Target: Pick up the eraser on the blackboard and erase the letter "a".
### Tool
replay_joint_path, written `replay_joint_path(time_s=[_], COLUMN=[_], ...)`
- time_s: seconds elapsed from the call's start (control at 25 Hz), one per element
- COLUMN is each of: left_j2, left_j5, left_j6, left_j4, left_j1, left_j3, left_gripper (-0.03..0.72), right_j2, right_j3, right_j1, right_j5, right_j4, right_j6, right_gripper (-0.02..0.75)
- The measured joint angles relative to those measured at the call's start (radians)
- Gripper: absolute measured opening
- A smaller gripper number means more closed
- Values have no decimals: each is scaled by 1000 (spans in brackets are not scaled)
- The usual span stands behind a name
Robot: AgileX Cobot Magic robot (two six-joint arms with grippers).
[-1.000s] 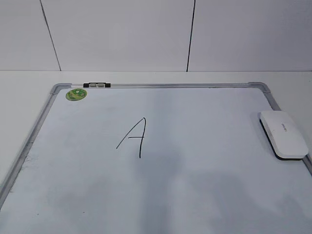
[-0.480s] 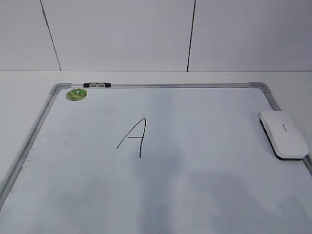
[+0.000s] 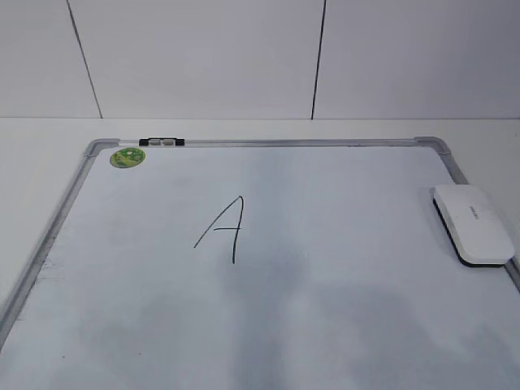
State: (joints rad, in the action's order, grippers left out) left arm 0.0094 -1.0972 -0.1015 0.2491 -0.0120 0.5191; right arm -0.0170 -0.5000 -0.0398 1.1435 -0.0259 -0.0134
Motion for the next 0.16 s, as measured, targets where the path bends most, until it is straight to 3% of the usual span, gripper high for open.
replay_joint_path(time_s=[0.16], left_j2=[0], left_j5=[0], left_j6=[0], left_j4=[0], left_j1=[0], left_j3=[0], left_gripper=[235], right_j2=[0], right_j3=[0], right_j1=[0], right_j5=[0], right_j4=[0], right_j6=[0], right_gripper=[593])
